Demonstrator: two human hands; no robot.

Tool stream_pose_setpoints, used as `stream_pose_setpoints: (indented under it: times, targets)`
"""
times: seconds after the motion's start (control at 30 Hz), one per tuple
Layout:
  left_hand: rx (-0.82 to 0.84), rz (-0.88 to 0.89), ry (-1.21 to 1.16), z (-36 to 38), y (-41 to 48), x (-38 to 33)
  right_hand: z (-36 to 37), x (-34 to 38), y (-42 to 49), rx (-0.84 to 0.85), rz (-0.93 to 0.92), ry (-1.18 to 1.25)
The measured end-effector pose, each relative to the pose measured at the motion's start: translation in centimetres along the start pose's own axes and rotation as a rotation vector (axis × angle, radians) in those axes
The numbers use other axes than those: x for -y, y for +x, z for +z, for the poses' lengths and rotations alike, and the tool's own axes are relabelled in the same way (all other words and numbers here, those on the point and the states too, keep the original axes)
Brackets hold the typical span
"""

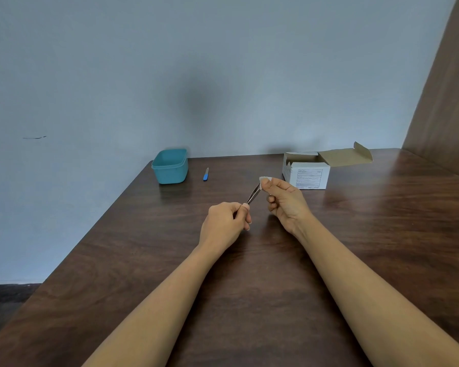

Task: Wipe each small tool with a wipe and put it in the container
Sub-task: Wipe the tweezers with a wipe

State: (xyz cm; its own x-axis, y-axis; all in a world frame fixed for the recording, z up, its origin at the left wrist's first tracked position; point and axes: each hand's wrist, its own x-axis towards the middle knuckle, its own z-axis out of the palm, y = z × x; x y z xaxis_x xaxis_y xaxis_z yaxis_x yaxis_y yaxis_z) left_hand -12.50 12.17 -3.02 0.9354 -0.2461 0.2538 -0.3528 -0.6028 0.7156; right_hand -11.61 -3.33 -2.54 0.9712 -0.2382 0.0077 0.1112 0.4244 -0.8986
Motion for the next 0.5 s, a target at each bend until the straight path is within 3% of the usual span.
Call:
stream_pose_setpoints:
  times: [0.5]
  targets:
    - [0.004, 0.007, -0.01, -0.16, -0.17, -0.02, -0.02, 0.04, 0.08, -0.013, -0.008, -0.058]
